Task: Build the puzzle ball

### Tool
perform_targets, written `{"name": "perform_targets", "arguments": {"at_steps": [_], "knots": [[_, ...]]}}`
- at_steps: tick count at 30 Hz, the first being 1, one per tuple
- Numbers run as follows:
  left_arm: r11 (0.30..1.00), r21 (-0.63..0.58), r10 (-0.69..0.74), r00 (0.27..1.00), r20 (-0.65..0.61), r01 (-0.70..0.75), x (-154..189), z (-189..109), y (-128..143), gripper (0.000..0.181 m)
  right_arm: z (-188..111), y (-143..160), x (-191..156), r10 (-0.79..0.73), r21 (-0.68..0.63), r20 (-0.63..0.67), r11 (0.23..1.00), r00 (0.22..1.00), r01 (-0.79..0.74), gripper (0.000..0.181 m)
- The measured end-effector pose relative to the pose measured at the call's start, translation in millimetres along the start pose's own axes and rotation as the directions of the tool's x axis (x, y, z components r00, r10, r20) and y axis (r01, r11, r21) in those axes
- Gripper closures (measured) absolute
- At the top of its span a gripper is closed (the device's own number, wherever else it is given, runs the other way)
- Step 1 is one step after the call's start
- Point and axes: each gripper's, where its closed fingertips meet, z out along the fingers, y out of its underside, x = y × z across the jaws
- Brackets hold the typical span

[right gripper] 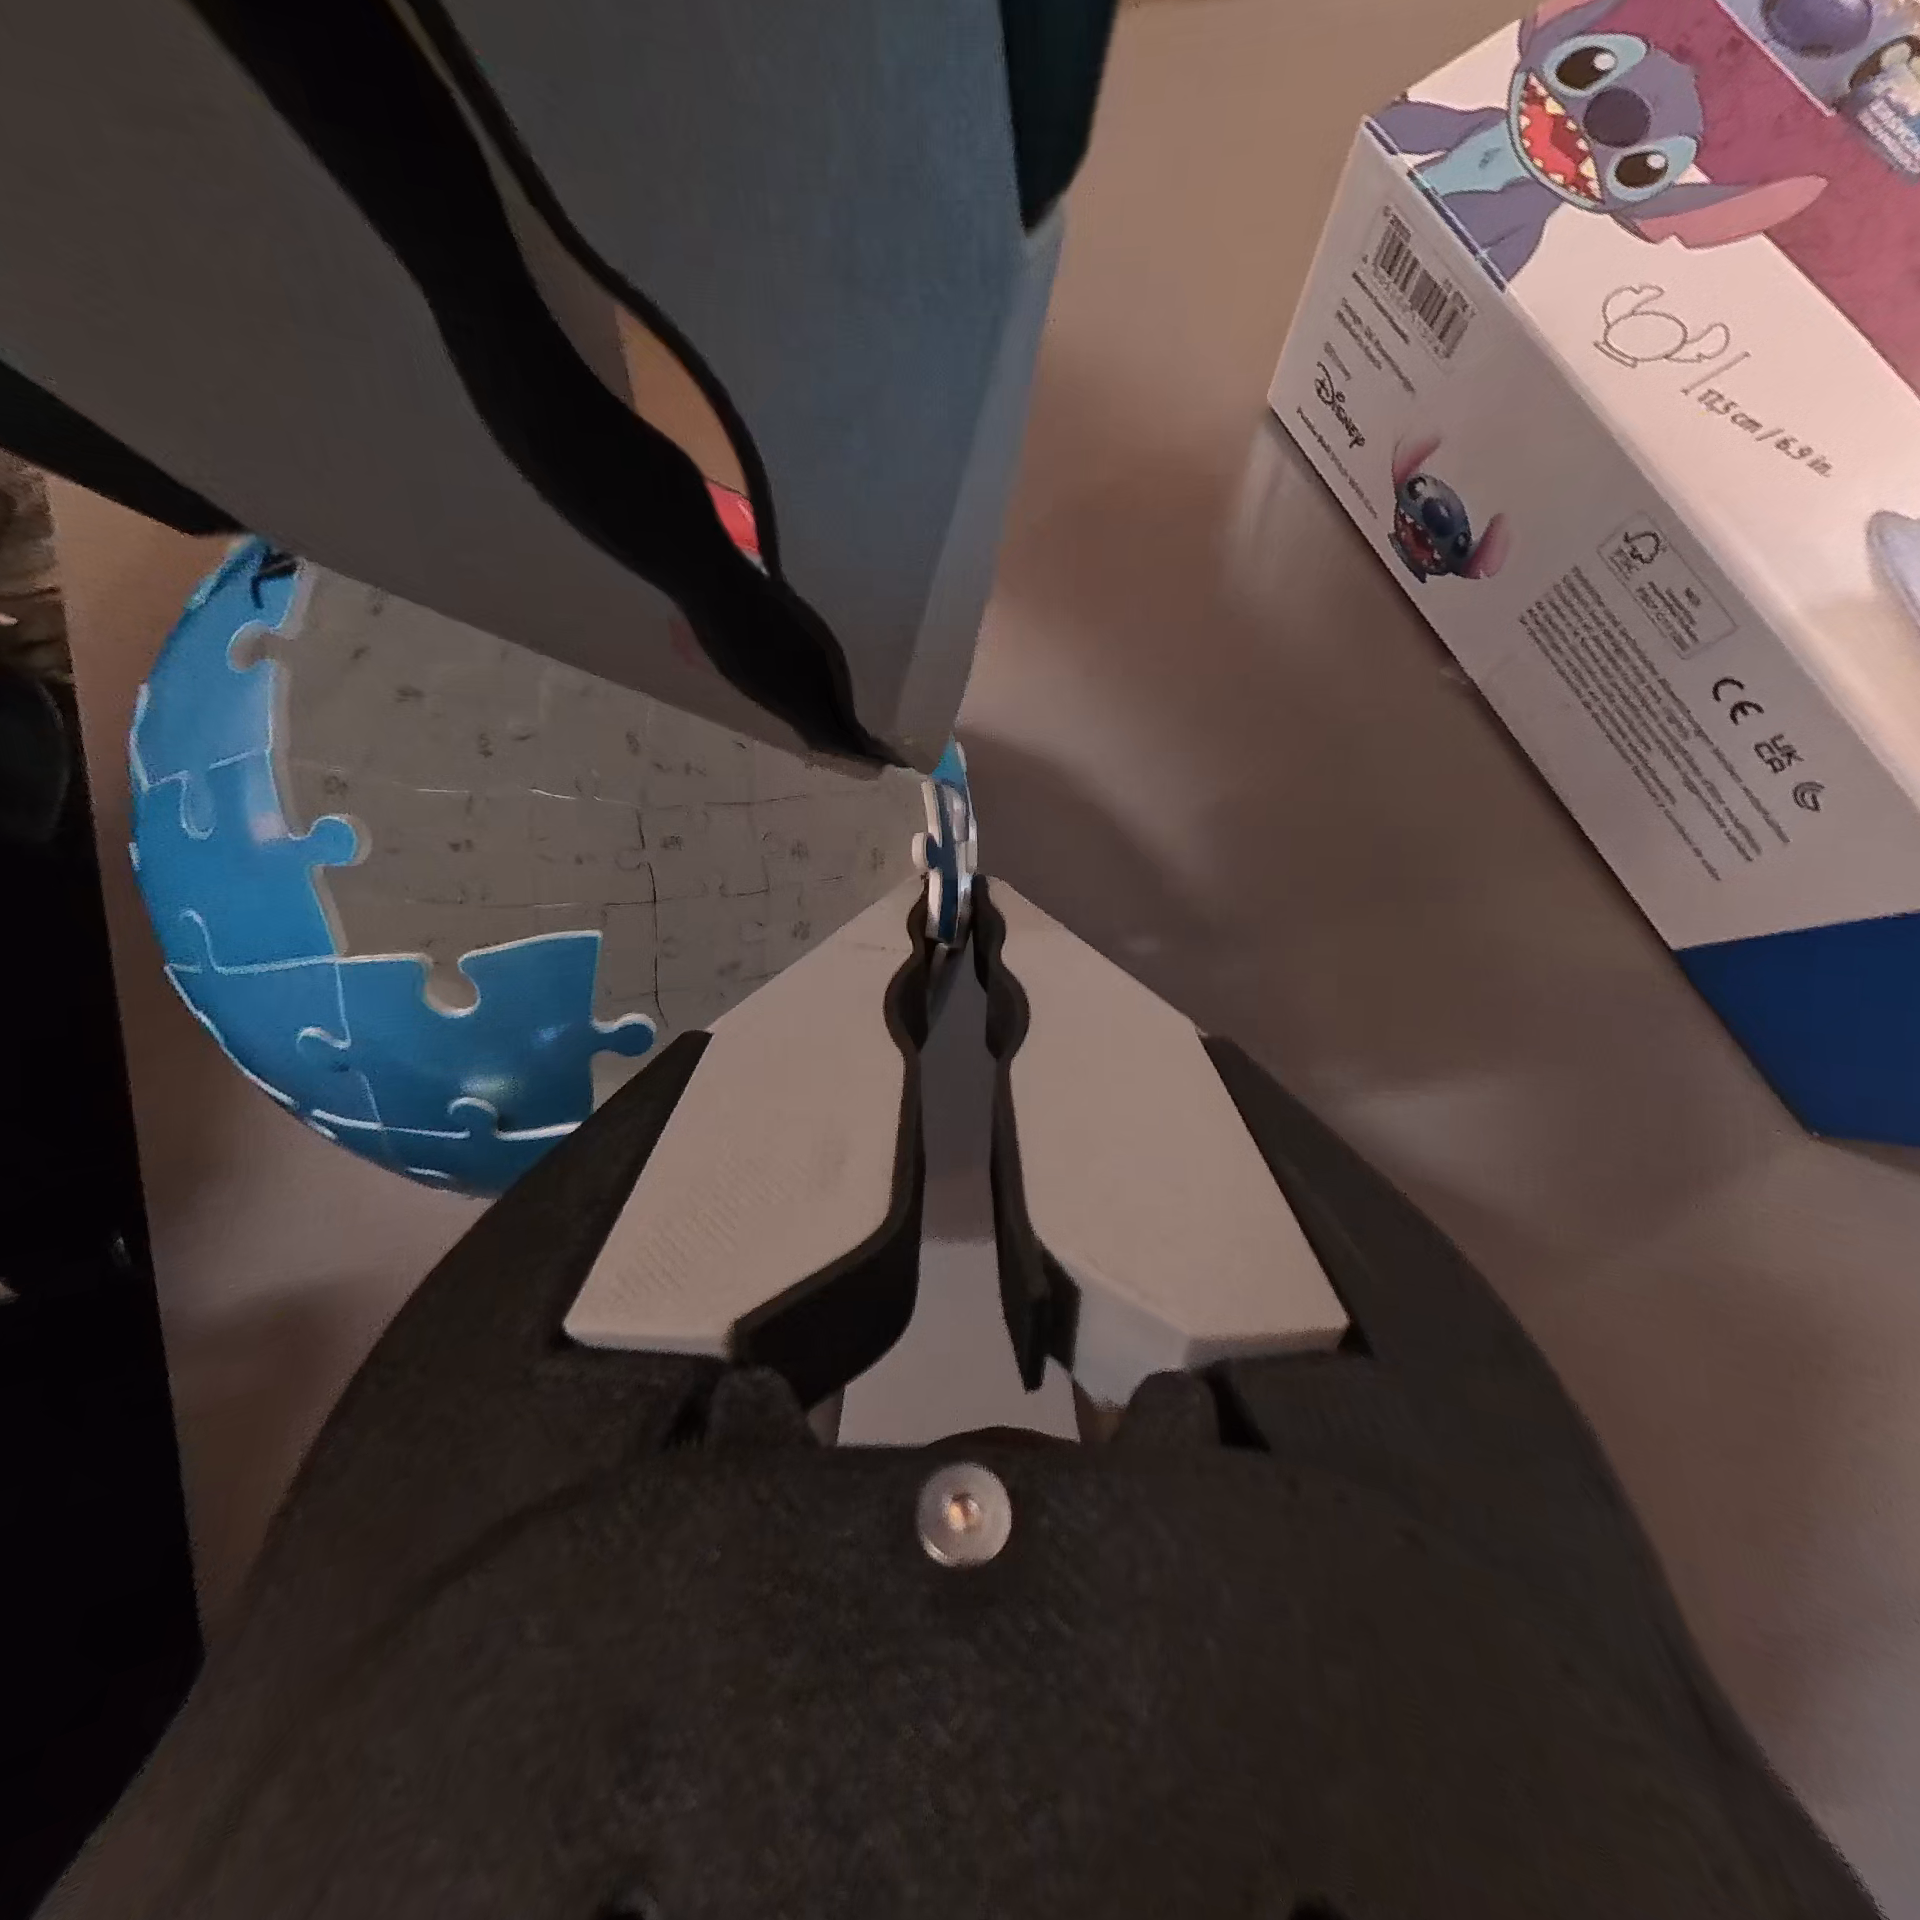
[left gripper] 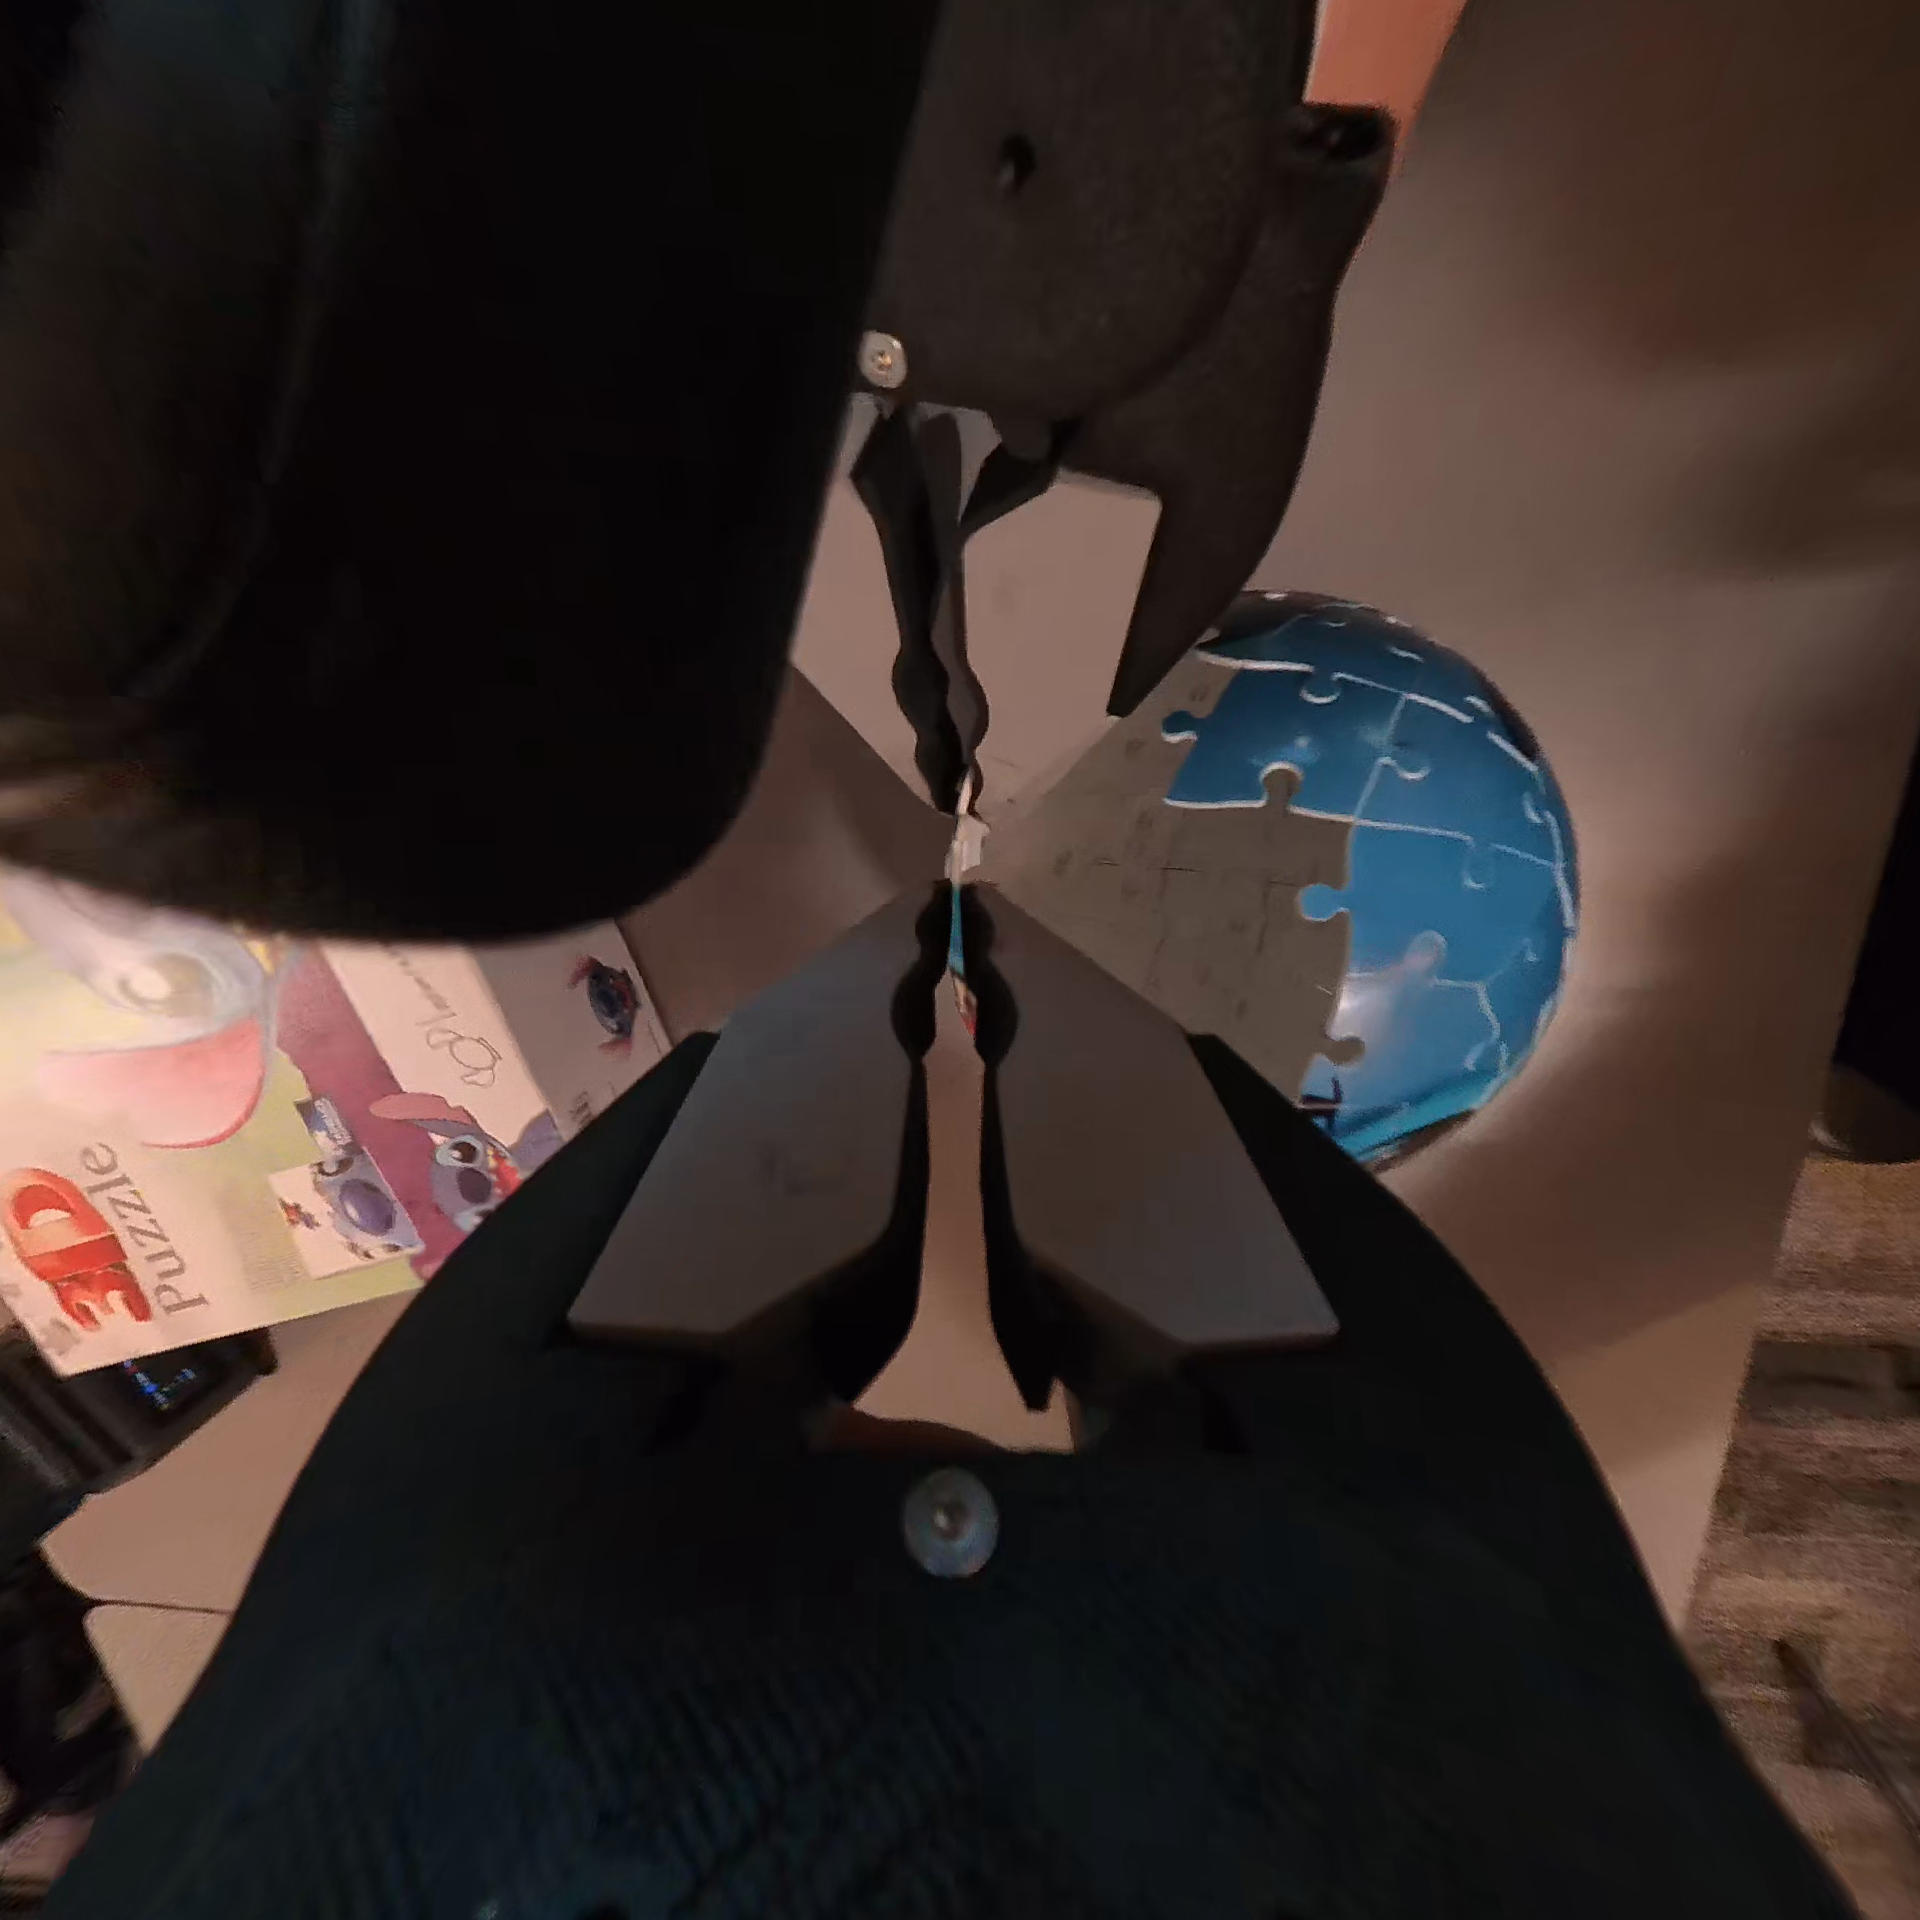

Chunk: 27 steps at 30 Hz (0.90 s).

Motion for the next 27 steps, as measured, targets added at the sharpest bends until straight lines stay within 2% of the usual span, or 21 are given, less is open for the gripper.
{"name": "perform_targets", "arguments": {"at_steps": [1,5,7,10,12,17,24,27], "knots": [[1.000,-0.003,-0.022,1.000,-0.004,0.022,0.3,-1.4,1.9,0.181,1.0,-1.1,0.0,-0.010,0.000,0.017,1.000,1.000,0.010,0.179],[0.997,0.010,-0.075,0.997,0.030,0.075,1.7,-10.0,12.3,0.180,7.0,-8.3,-0.6,-0.076,0.012,0.084,0.997,0.994,0.075,0.179],[0.991,0.070,-0.119,0.992,0.052,0.115,2.3,-18.8,12.8,0.170,9.4,-10.2,-1.4,-0.111,0.026,0.113,0.994,0.987,0.108,0.179],[0.976,0.166,-0.155,0.985,0.079,0.140,-2.2,-25.6,8.9,0.169,11.2,-9.7,-2.1,-0.140,0.044,0.156,0.990,0.978,0.135,0.179],[0.968,0.199,-0.162,0.986,0.035,0.152,-2.6,-19.2,1.0,0.168,13.1,-9.7,-2.6,-0.144,0.053,0.190,0.989,0.971,0.137,0.179],[0.980,0.122,-0.150,0.986,-0.073,0.158,-10.9,11.0,-0.2,0.169,17.2,-9.7,-3.8,-0.131,0.075,0.269,0.991,0.954,0.115,0.178],[0.983,0.145,-0.085,0.982,-0.171,0.111,-4.7,19.9,0.9,0.172,19.6,-7.0,-4.4,-0.113,0.062,0.336,0.993,0.935,0.098,0.178],[0.991,0.109,-0.059,0.980,-0.192,0.081,-0.5,25.2,5.5,0.175,21.0,-7.7,-4.8,-0.110,0.064,0.354,0.994,0.929,0.094,0.178]]}}
